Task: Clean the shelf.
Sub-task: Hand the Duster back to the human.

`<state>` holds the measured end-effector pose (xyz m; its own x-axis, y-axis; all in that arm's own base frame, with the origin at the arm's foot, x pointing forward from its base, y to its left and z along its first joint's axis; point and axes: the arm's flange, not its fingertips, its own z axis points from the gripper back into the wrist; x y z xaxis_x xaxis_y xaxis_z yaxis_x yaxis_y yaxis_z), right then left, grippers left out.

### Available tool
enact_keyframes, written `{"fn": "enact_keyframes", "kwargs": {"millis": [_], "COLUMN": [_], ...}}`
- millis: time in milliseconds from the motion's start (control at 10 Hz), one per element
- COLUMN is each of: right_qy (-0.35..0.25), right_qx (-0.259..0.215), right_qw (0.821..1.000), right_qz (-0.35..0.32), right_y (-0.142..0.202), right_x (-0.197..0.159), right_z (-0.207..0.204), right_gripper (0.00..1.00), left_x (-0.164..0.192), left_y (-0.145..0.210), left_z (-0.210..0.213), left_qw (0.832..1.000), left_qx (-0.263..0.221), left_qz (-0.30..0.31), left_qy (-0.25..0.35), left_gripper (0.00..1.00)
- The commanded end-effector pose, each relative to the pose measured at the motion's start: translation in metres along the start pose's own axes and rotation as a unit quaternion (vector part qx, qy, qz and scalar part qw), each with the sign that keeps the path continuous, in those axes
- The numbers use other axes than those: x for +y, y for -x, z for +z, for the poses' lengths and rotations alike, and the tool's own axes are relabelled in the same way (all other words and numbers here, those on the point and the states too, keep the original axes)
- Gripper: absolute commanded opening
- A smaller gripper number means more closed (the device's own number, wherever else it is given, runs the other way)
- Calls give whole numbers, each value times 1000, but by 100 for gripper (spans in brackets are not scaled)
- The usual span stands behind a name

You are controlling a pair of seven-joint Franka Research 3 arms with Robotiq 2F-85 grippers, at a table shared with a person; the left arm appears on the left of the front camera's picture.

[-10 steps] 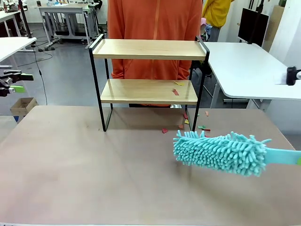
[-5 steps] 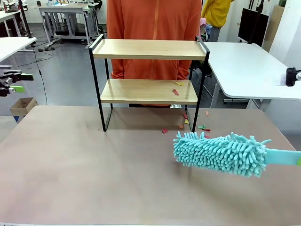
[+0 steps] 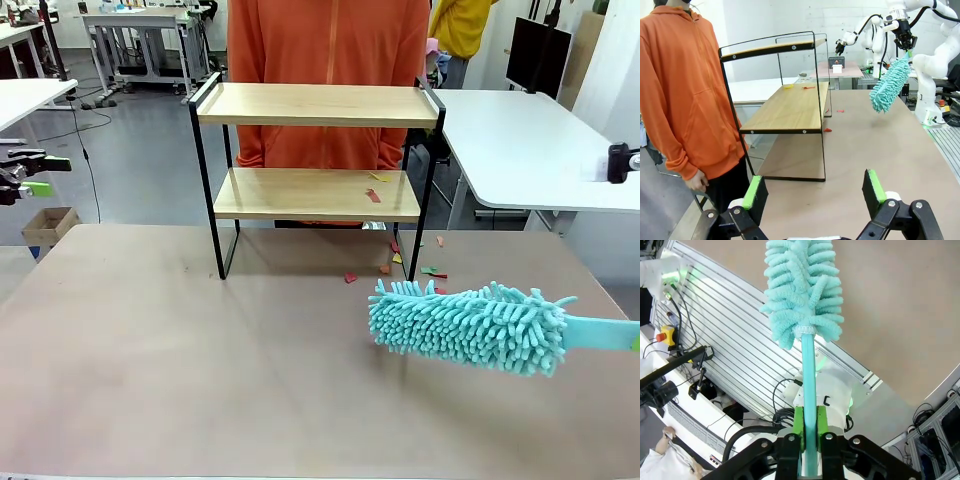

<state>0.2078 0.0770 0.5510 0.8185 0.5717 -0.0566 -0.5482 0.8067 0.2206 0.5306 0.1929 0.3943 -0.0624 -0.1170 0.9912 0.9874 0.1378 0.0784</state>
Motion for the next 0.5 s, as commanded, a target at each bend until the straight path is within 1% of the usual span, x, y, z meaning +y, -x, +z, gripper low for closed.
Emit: {"fn": "enact_keyframes", "kwargs": {"millis": [0, 400], "right_qy": [-7, -7], "right_qx": [-3, -3], "right_qw": [1000, 1000], "right_qz": [-4, -4], "right_y": [0, 0], "right_x": [2, 2], "right_z": [1, 1], "right_gripper": [13, 13], "left_x": [-2, -2], "left_y": [-3, -3], "left_z": [-1, -1], "left_qw": [1000, 1000], "left_qx": [-4, -4], "left_qz": [-2, -2], "left_qy": [2, 2], "left_gripper": [100, 100]}}
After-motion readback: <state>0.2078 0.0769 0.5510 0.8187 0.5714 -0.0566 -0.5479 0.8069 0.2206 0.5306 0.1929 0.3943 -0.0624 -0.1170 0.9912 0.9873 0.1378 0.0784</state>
